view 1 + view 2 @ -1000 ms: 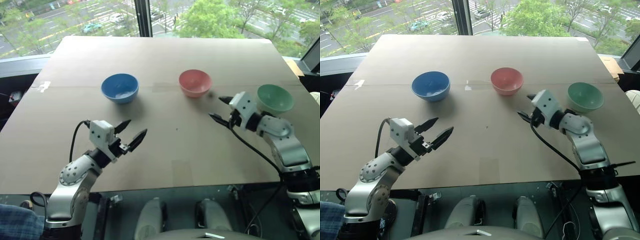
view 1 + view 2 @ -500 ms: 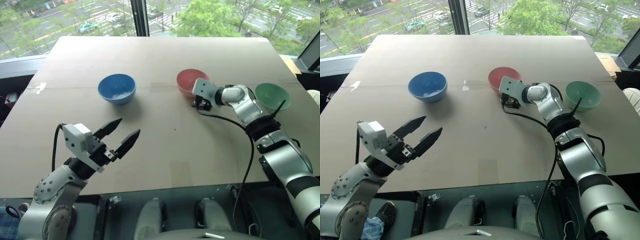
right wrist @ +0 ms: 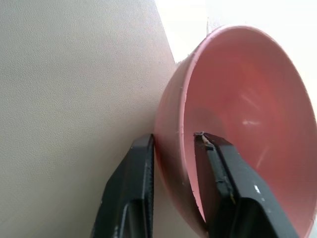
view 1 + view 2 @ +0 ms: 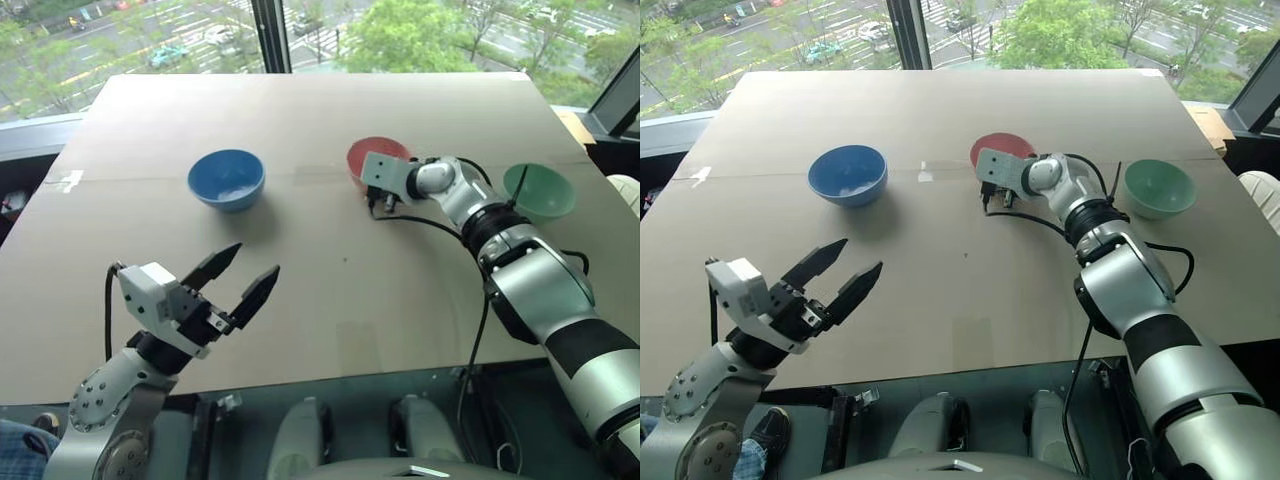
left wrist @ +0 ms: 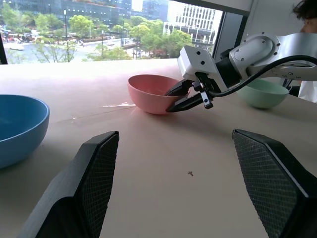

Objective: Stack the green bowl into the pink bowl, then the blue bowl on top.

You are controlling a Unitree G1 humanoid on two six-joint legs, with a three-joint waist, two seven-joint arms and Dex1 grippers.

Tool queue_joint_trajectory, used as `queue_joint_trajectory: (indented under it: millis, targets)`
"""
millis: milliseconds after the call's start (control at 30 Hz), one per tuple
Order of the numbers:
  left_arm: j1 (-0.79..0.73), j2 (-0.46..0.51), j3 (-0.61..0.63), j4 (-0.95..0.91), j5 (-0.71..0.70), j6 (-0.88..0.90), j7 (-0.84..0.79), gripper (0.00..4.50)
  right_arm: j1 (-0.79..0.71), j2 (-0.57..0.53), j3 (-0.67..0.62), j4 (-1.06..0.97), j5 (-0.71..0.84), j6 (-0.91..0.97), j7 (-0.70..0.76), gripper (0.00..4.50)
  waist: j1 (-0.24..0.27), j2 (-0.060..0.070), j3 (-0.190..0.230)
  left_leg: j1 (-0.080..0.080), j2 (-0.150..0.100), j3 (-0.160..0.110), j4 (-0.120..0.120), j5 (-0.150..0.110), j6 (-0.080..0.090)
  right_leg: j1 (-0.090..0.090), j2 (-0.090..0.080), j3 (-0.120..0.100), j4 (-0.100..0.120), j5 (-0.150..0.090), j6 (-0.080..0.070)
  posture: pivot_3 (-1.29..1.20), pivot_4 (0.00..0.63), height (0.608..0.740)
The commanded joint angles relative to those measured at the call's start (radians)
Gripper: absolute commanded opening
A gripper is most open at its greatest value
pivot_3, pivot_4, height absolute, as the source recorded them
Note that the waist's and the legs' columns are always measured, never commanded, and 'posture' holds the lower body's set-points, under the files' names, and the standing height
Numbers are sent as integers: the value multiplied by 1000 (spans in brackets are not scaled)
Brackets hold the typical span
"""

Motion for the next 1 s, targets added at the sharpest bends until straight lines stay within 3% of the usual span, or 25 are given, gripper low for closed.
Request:
queue_joint_trajectory:
  millis: [33,200,367,533,733,867,1000]
  targets:
    - [3,-7,-10,-32,8,-37,2,3857,-37,-5,-20,2,-8,-27,-8,21,-2,1,0,0,0,0,0,0,0,0,0,0,0,0,0,0,150,738]
    - [-5,-3,-27,-10,16,-48,-13,3857,-18,-22,-24,-15,-16,-61,21,21,-4,1,1,0,0,0,-3,0,-1,-1,0,0,-1,0,0,0,150,738]
    - [-21,11,-35,19,18,-49,-28,3857,63,-82,-59,-179,49,-72,194,21,-1,1,1,0,0,0,-3,0,-1,0,0,0,-1,0,0,0,150,738]
    - [-83,32,-66,75,24,-44,-58,3857,337,-214,-63,-852,112,195,407,21,13,2,1,-1,0,-1,-3,0,-1,0,0,-1,-1,0,0,0,150,738]
    - [-174,62,-101,159,27,-40,-115,3857,545,-271,-25,-1457,107,602,503,21,20,2,1,0,1,0,-3,1,-1,-1,0,-1,-1,0,0,0,150,738]
    - [-223,76,-115,205,26,-39,-145,3857,618,-277,34,-1667,85,775,493,21,26,0,0,1,0,-1,0,1,-1,0,0,-1,-1,0,0,0,150,738]
    - [-244,82,-125,230,21,-35,-171,3857,640,-292,87,-1749,73,846,477,21,26,-1,-1,1,0,-1,1,1,-1,0,-1,-1,-1,0,0,0,150,738]
